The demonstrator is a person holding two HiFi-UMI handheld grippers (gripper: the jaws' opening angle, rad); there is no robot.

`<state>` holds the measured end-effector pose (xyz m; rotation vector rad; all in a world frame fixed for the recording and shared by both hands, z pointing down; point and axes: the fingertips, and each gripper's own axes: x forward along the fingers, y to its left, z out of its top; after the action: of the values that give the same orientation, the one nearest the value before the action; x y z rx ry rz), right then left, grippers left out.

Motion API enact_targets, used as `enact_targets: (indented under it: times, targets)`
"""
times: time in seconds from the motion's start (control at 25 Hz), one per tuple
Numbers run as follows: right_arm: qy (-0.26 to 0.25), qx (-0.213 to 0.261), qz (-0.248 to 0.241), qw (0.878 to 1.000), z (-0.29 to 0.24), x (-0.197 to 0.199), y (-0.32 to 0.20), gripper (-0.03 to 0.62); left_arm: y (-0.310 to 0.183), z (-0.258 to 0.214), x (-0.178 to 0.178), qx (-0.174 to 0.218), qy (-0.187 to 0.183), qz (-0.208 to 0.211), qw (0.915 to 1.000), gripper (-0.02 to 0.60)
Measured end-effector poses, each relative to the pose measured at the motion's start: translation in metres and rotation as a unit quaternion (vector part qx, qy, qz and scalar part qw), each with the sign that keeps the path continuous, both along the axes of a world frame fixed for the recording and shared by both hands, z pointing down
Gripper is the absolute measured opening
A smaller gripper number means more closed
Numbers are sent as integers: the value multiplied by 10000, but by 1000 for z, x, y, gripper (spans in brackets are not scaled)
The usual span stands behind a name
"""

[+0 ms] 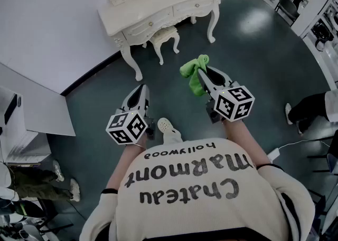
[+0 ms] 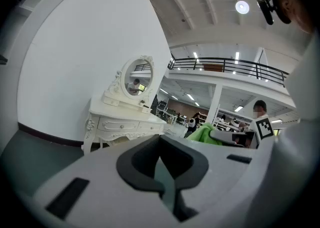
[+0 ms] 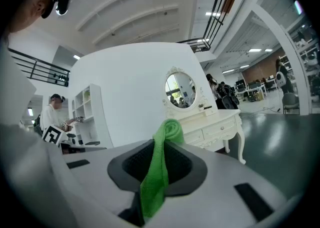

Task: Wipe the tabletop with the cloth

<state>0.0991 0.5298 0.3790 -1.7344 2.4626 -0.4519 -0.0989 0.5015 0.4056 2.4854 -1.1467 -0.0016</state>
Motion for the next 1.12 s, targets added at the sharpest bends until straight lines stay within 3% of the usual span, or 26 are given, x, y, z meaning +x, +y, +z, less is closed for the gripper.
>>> enact_targets:
  times: [0.28,0.48,0.72,1.12]
  targets:
    - [-29,-93,-85,9999,11,3,-8,72,-5,3,0,25,70,-80,9999,8]
    - [-57,-222,-93,9997,22,2,-40,72,-36,8,-4,-14,226,-102,9997,8]
    - [-343,-439,-3,9984,18,1,-117,72,-107,-2,-10,-57,386,-97,9992,8]
    - [-455,-277,-89,9985,-16,-25,-252,72,-232,-39,-51,153,414,-304,9986,8]
